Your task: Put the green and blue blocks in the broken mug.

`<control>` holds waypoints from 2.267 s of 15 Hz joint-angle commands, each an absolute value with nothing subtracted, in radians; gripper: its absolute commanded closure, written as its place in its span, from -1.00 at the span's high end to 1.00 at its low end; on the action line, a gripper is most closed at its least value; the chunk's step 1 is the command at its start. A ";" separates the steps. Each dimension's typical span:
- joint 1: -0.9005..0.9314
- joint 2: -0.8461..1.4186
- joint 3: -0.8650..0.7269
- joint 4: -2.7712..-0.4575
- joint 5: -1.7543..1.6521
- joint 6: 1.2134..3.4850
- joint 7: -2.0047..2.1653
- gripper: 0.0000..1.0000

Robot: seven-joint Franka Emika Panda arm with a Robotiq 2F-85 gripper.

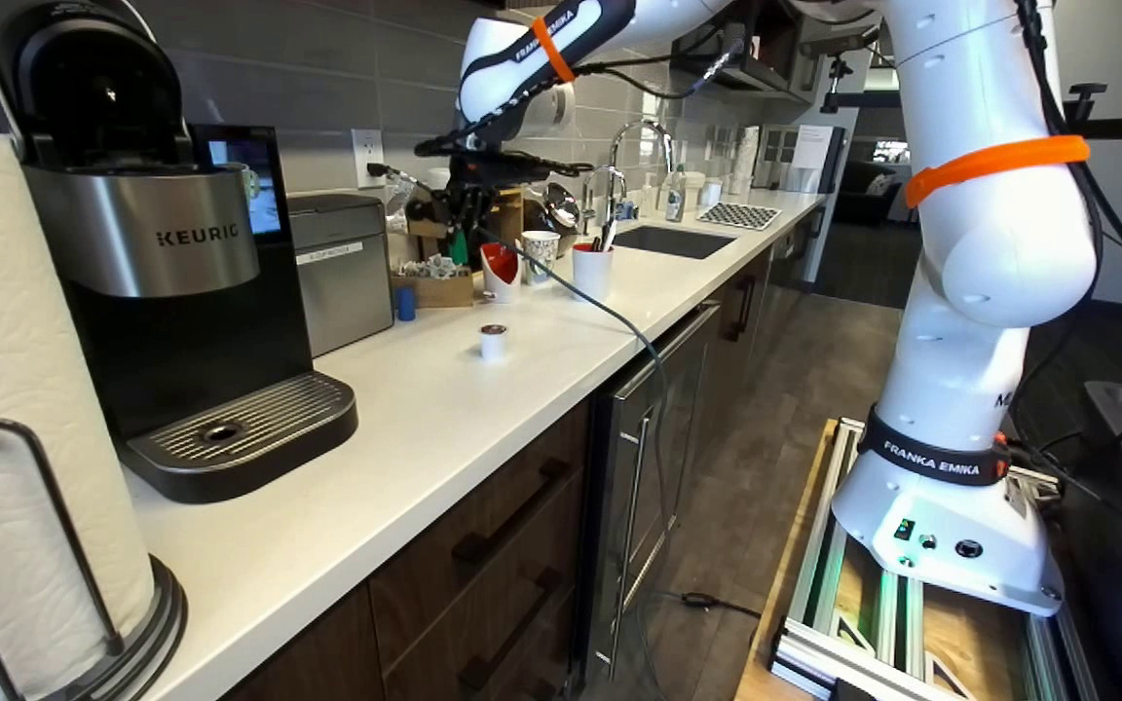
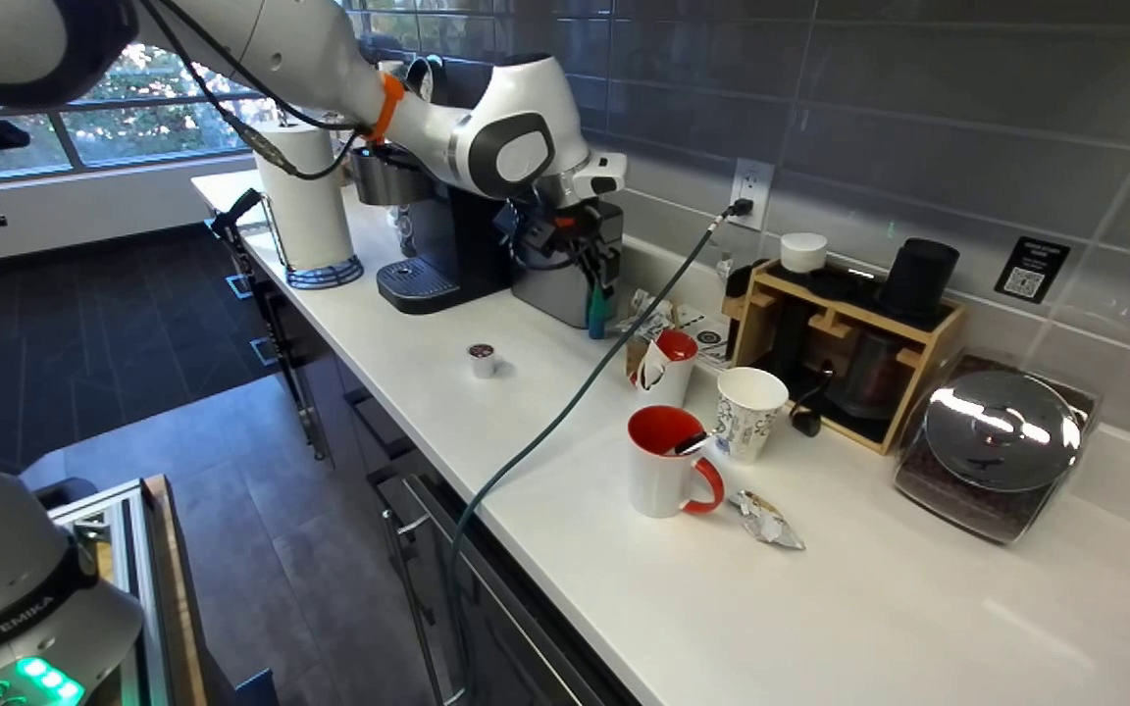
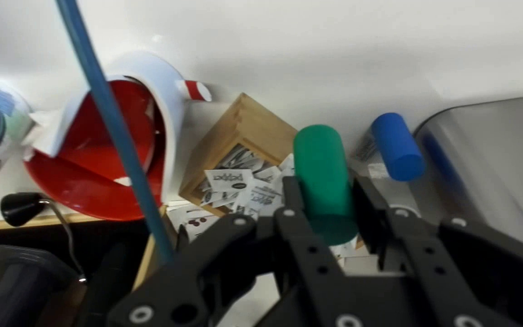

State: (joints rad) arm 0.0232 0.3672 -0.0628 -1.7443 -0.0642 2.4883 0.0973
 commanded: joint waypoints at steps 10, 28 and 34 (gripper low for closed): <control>-0.074 0.315 -0.137 -1.771 0.092 2.539 0.395 -0.84; 0.190 0.475 -0.387 -1.722 -0.434 2.635 1.024 -0.89; 0.169 0.443 -0.347 -1.723 -0.450 2.601 1.057 -0.37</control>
